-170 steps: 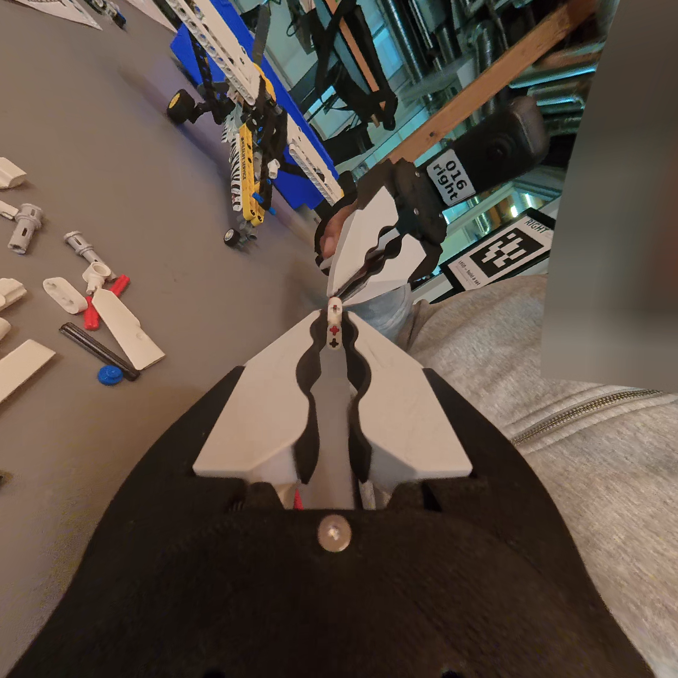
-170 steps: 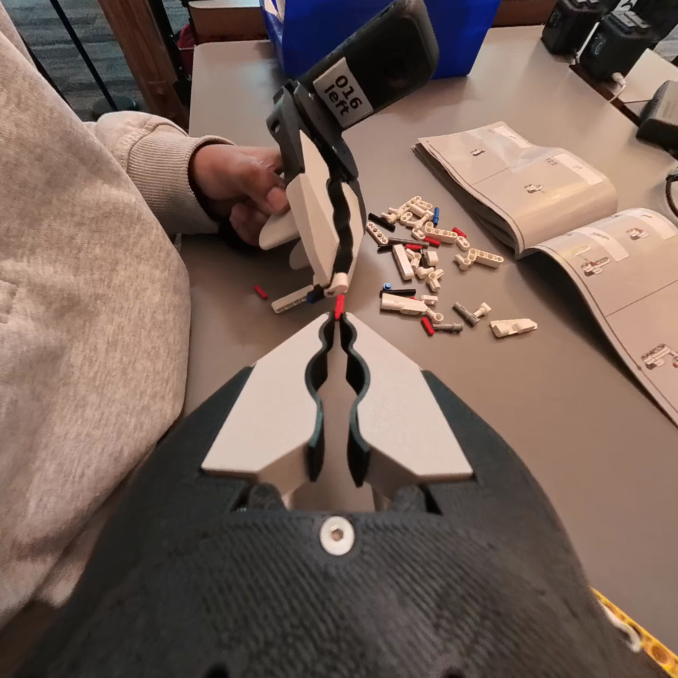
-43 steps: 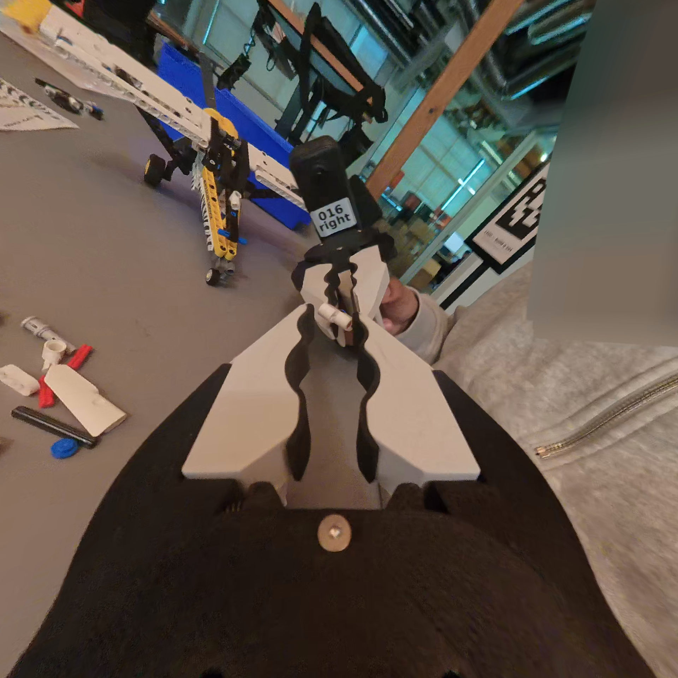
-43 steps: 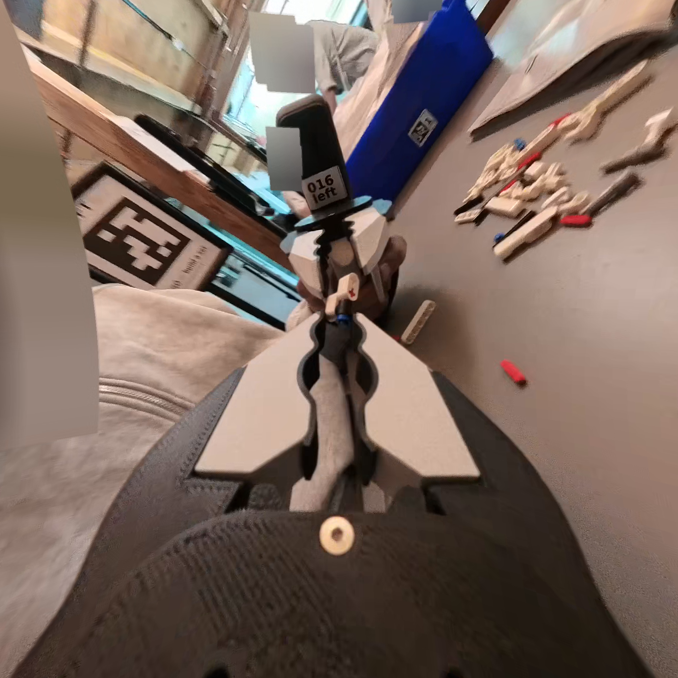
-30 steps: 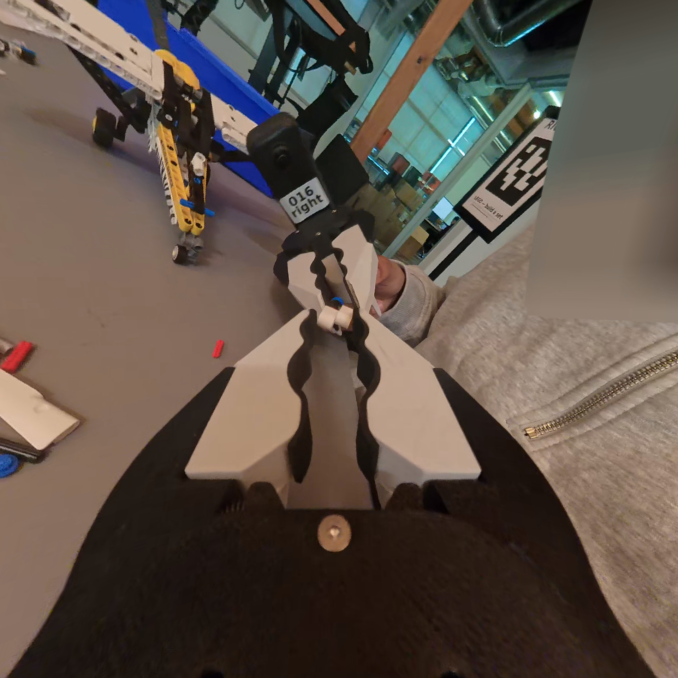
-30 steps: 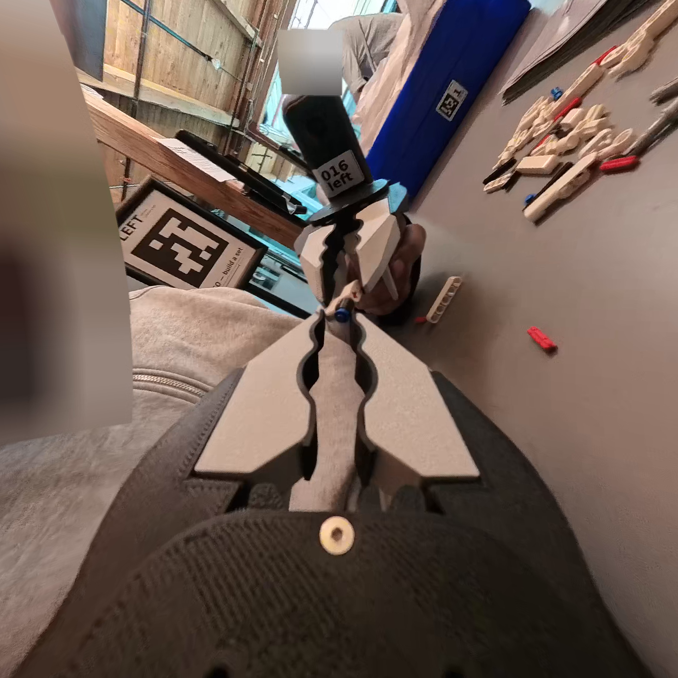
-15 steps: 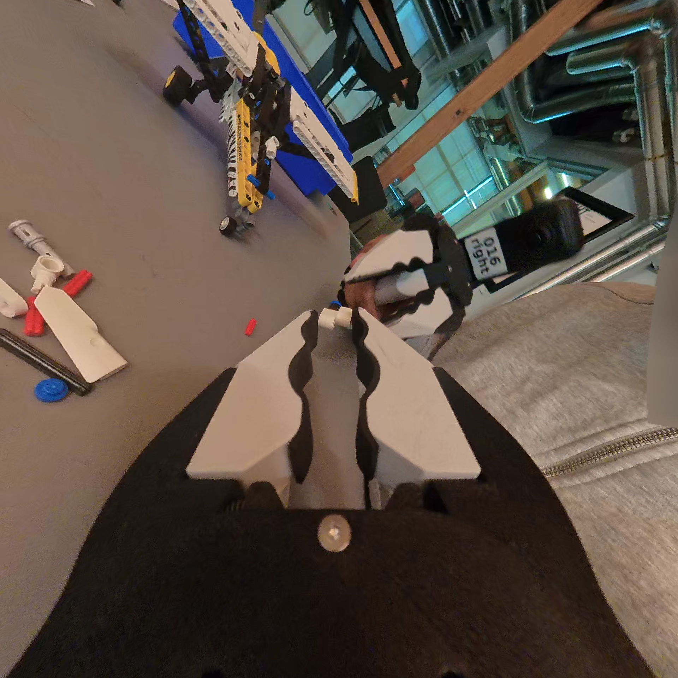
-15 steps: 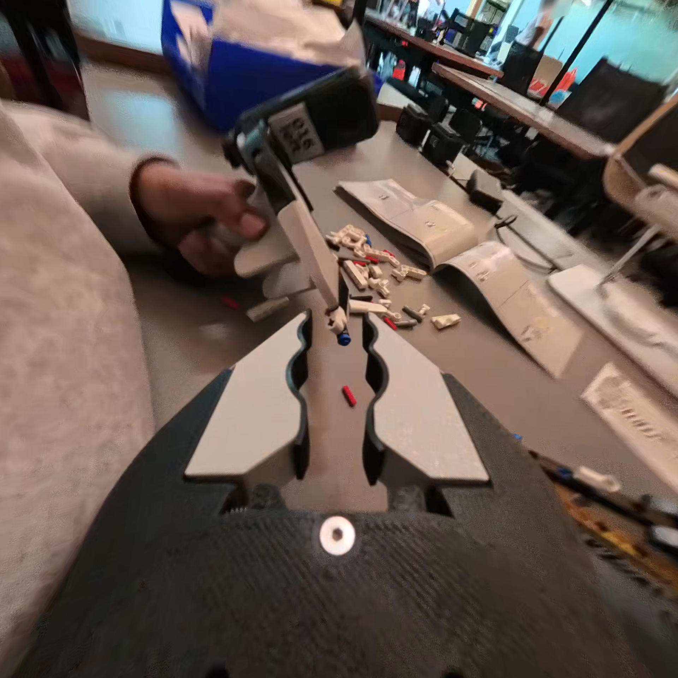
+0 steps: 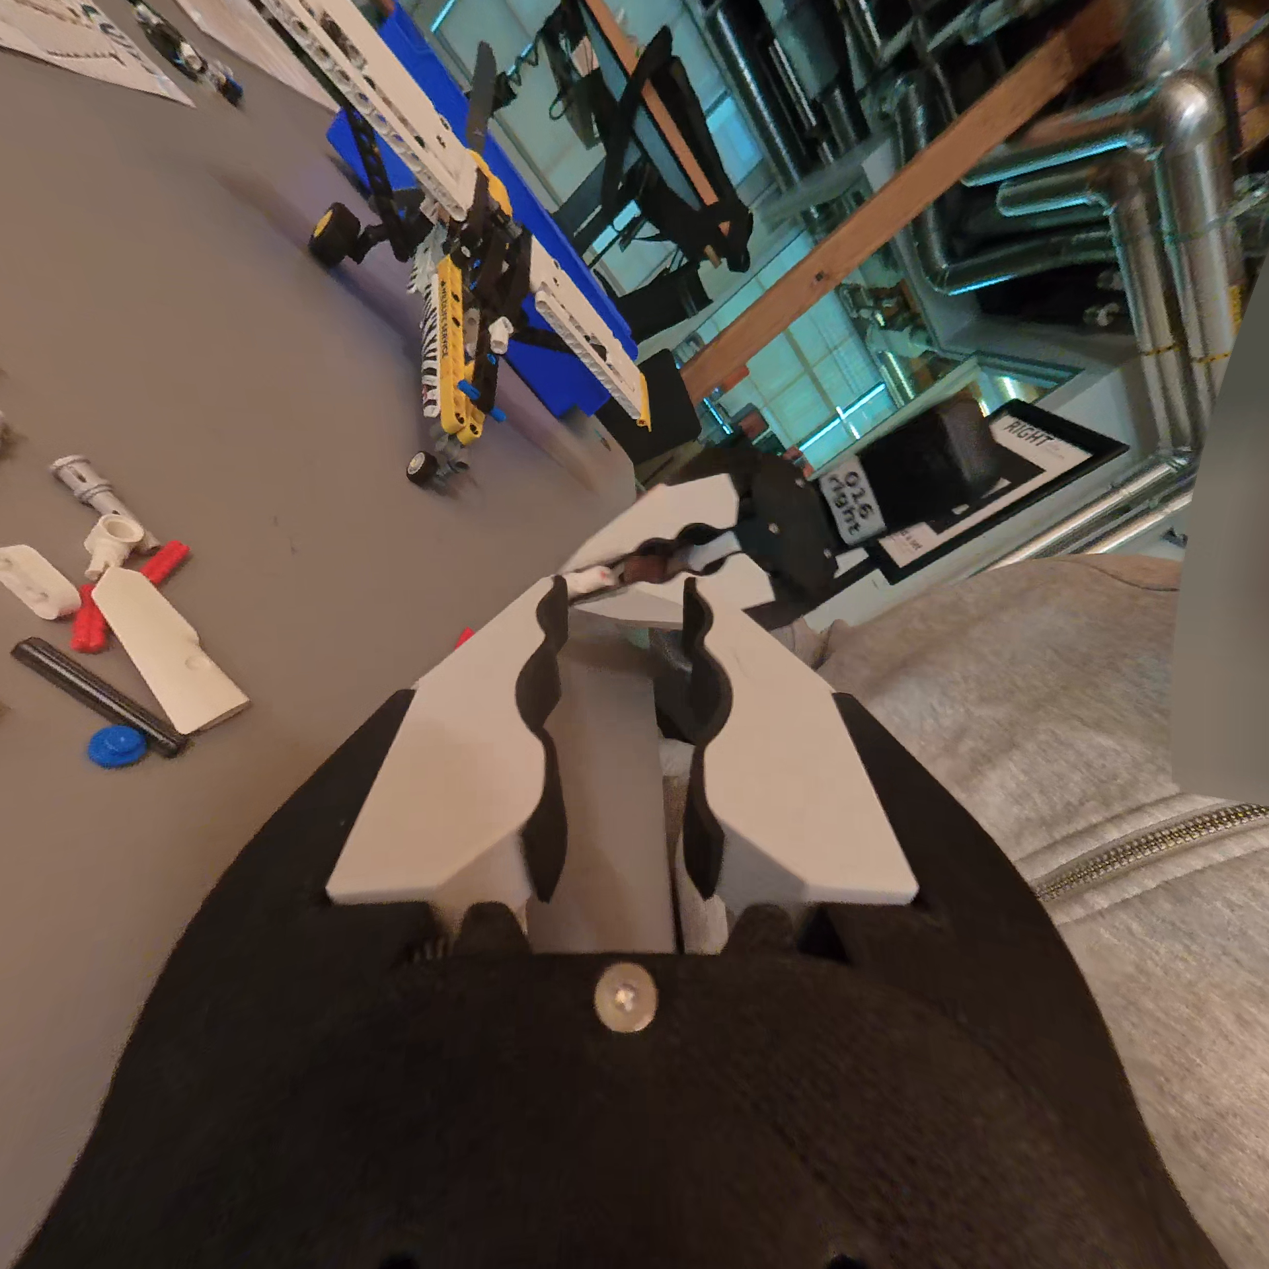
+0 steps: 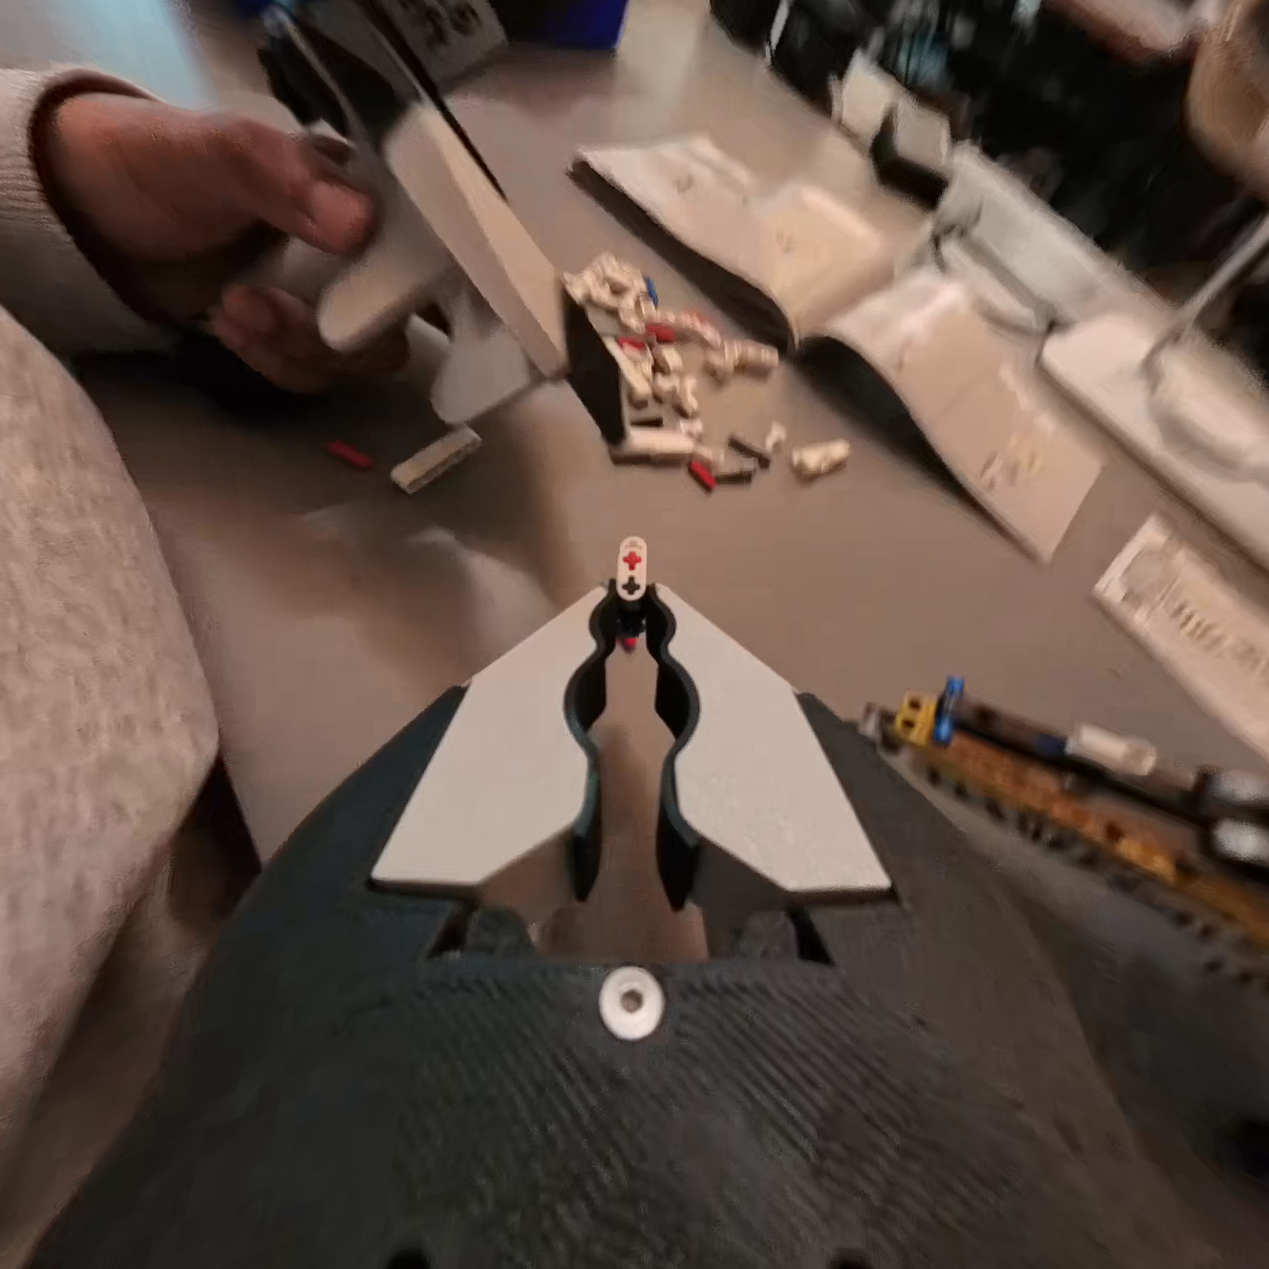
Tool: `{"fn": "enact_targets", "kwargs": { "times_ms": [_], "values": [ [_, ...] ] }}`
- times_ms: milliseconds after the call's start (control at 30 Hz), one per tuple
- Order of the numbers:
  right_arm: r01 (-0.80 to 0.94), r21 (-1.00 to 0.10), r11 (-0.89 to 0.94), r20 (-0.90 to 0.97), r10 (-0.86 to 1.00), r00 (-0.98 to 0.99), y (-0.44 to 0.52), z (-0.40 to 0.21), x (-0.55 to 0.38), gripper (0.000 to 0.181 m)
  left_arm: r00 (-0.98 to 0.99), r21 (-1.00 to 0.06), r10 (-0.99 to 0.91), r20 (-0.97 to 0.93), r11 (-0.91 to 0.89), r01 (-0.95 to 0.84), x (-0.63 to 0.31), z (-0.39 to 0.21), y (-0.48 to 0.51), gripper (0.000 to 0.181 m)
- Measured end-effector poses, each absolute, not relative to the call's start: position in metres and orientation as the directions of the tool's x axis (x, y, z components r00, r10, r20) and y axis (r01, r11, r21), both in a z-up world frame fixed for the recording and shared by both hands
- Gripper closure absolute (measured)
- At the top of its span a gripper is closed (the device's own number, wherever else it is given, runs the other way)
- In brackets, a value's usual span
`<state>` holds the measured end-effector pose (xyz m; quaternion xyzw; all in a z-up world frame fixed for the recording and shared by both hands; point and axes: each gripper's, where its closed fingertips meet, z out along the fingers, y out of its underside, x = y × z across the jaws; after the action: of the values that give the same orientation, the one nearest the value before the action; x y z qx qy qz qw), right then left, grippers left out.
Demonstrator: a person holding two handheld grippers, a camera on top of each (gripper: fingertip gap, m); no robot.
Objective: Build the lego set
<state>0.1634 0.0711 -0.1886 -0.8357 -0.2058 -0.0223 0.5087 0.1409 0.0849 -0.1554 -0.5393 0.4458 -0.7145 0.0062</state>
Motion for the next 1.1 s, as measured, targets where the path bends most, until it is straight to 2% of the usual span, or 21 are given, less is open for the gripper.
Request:
{"fn": "enact_targets", "kwargs": {
  "times_ms": [133,300,733,1100],
  "values": [
    [0.151,-0.819,-0.554,0.038,0.211,0.977,0.054,-0.207,0.19,0.175,-0.434,-0.657,-0.493,0.754,-0.588,-0.473,0.14,-0.154,0.081,0.148],
    [0.003,-0.794,-0.608,-0.096,0.131,0.987,0.05,-0.22,0.202,0.175,-0.44,-0.663,-0.497,0.748,-0.584,-0.468,0.14,-0.154,0.081,0.149],
    [-0.018,-0.745,-0.667,-0.124,0.112,0.986,0.049,-0.232,0.202,0.175,-0.445,-0.695,-0.533,0.719,-0.57,-0.439,0.14,-0.152,0.084,0.15],
    [0.009,-0.756,-0.655,-0.113,0.144,0.983,0.048,-0.229,0.201,0.161,-0.419,-0.722,-0.589,0.691,-0.533,-0.441,0.143,-0.156,0.084,0.151]
  ]
}}
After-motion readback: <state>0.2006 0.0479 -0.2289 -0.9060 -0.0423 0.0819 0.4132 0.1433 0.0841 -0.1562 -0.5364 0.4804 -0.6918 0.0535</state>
